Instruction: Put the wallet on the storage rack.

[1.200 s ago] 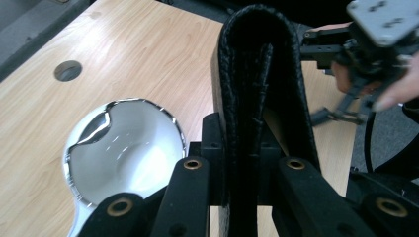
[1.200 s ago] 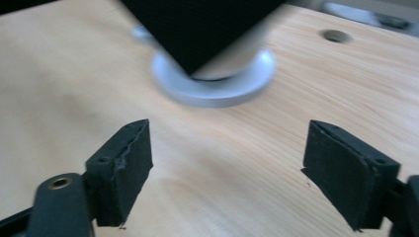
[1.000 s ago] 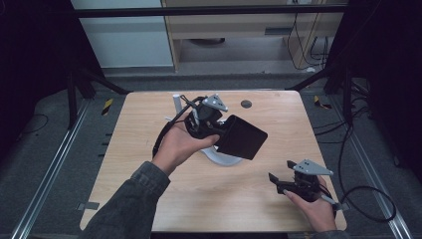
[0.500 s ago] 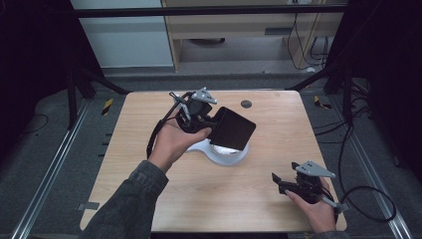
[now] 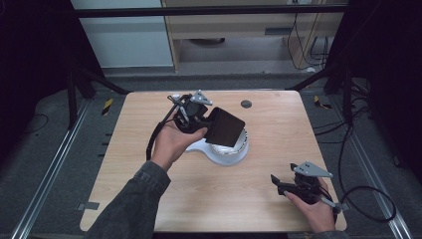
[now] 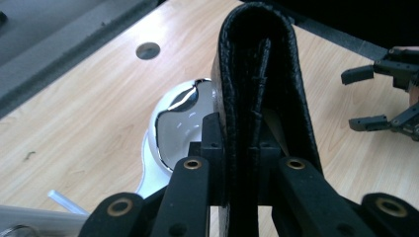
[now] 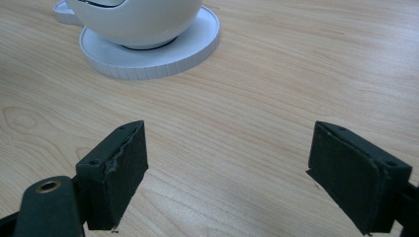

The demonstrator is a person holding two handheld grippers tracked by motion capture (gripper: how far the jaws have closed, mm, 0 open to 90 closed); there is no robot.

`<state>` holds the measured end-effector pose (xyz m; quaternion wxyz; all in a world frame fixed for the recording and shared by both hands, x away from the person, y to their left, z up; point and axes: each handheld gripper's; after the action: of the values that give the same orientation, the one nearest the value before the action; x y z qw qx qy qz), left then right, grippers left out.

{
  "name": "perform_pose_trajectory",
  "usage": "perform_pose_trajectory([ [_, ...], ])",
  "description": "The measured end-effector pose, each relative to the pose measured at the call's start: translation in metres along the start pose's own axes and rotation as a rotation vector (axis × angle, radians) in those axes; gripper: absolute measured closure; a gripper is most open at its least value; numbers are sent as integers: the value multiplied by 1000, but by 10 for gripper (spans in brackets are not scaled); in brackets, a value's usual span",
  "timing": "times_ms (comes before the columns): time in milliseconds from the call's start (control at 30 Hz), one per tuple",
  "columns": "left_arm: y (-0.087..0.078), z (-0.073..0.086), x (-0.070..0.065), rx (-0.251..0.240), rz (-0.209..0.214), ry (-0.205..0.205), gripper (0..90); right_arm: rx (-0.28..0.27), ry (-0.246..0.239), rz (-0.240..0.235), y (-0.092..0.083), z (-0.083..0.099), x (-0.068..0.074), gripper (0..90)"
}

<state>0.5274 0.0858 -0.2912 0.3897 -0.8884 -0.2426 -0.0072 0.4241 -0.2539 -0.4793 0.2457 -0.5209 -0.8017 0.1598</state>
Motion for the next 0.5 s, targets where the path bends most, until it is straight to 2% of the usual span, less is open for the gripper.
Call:
perform_pose_trajectory([
  [500, 19, 12, -2, 6, 4, -29, 806, 15, -1, -8, 1, 1, 0, 153],
])
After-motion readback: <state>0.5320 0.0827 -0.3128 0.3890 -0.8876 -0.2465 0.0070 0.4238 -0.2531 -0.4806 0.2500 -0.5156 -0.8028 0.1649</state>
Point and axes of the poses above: each handheld gripper's, and its own axes: y roughly forward along the jaws, z roughly out of its underside, x roughly to its left, and after that the axes turned 14 degrees about y, right-handed
